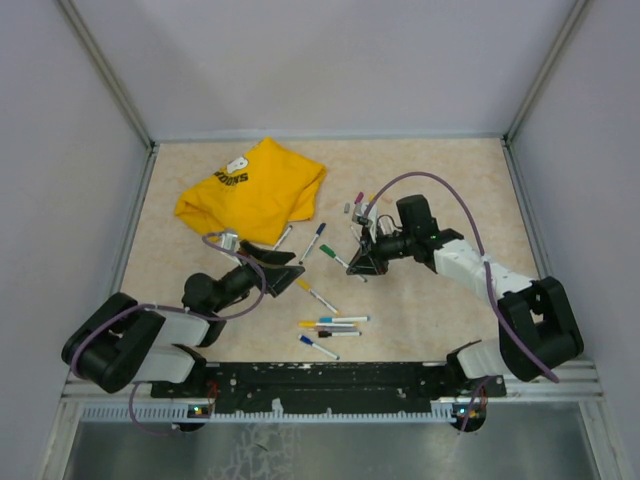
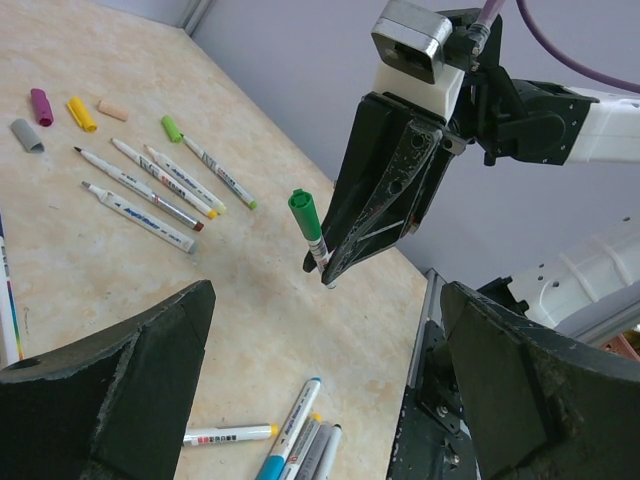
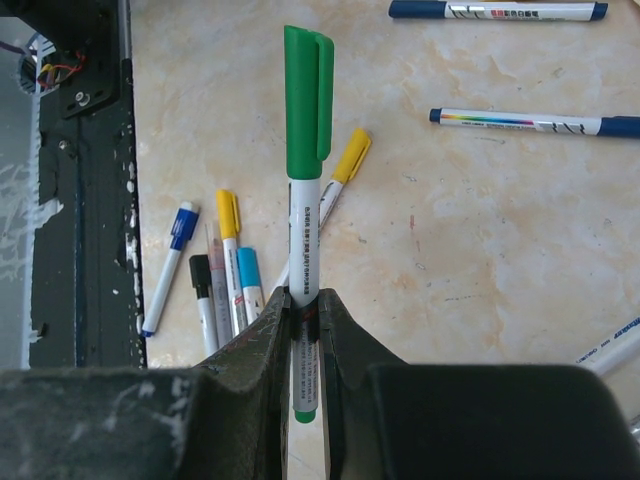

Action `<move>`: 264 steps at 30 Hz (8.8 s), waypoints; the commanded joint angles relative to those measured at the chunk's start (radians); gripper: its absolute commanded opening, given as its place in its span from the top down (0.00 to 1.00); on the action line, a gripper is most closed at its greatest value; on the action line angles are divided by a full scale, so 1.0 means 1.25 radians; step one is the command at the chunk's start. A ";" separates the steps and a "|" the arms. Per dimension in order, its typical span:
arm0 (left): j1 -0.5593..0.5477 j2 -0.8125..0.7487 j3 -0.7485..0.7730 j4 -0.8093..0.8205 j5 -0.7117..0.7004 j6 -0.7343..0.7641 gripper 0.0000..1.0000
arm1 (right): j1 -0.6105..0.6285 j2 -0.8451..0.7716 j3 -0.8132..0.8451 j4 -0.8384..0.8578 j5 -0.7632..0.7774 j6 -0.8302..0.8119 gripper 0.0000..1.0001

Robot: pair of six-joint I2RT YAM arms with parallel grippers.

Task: Open the pen caps
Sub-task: Pick up the pen from the center of the board, then open the pen cap from the pen.

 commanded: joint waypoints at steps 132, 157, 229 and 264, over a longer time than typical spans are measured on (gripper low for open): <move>-0.162 0.219 0.187 0.157 -0.229 0.042 0.06 | -0.033 0.104 0.036 0.175 -0.158 0.251 1.00; -0.200 0.208 0.233 -0.024 -0.328 -0.003 0.54 | -0.034 0.098 0.036 0.161 -0.133 0.230 1.00; -0.210 0.247 0.180 0.193 -0.233 -0.006 1.00 | 0.001 0.093 0.020 0.173 -0.140 0.223 0.42; 0.086 0.110 0.323 0.052 -0.174 -0.047 1.00 | 0.083 0.162 0.038 0.155 -0.142 0.230 1.00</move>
